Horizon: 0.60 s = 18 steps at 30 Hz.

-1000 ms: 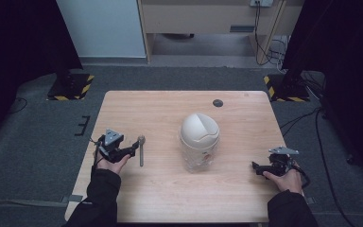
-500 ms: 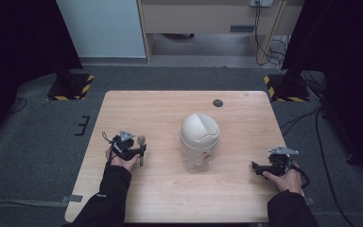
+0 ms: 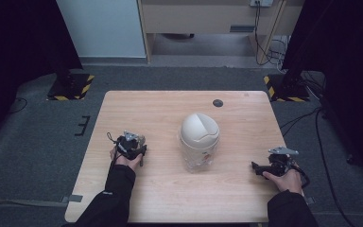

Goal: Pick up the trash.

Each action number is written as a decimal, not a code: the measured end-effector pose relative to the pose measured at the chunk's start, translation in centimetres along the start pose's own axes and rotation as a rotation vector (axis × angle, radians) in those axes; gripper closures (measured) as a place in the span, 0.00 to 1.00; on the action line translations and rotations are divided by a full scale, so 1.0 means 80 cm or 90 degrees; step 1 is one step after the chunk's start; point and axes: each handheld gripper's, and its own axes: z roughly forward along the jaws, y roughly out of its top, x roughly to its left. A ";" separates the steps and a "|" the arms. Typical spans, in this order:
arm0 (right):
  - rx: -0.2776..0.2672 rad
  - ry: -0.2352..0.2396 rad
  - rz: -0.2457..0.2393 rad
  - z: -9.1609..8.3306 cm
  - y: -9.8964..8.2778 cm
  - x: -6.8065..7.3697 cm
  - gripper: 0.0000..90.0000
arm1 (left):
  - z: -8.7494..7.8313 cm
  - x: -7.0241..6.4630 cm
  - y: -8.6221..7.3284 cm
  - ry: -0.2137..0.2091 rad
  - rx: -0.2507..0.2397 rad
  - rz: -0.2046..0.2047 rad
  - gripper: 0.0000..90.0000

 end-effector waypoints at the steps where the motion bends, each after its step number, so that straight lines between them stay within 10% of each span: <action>1: -0.001 0.000 -0.001 0.000 0.000 0.000 0.01 | 0.000 0.000 0.000 0.001 0.001 0.000 0.66; 18: -0.002 0.002 0.001 0.000 0.000 0.000 0.03 | -0.008 0.000 0.003 -0.013 0.017 0.014 0.89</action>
